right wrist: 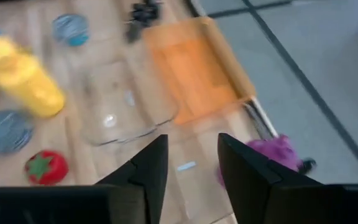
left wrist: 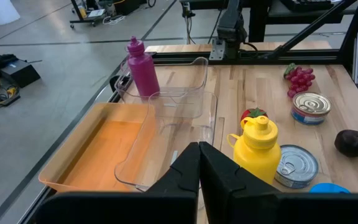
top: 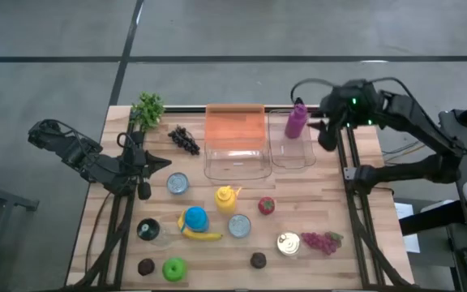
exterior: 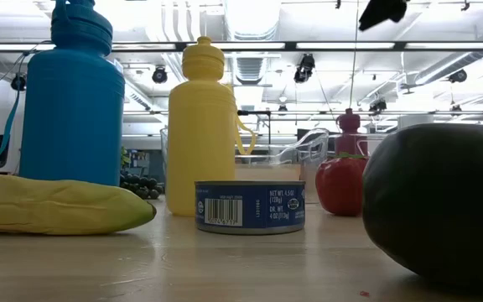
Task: Pick & Place Food Item
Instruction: Put the purple grapes into the orange bin
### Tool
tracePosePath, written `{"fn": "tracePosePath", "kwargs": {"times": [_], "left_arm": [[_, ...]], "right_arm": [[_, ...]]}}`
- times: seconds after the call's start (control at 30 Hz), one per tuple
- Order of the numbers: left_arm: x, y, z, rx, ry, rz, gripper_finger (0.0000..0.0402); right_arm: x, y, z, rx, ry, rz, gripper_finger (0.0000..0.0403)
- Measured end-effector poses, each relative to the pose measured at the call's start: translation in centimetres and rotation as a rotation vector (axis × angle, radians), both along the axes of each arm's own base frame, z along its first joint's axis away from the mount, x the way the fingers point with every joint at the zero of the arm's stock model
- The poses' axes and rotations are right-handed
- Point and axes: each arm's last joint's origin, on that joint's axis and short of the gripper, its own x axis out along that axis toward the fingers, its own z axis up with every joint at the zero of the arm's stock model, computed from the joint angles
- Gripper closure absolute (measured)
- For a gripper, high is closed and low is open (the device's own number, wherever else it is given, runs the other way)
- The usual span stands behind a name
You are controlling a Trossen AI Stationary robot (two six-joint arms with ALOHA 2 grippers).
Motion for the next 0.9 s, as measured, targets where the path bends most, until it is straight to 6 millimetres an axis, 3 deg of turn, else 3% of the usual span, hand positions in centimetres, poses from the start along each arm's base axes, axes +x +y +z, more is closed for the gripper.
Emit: {"fn": "tracePosePath", "kwargs": {"times": [0.53,0.9], "left_arm": [[0.0,0.0,0.0,0.000,0.000,0.000,0.0391],[0.0,-0.1,0.0,0.002,0.011,-0.029,0.0391]], "right_arm": [[1.9,9.1,-4.2,0.010,0.149,0.559,0.0325],[1.6,13.1,-7.9,0.131,0.254,0.621,0.0330]]}}
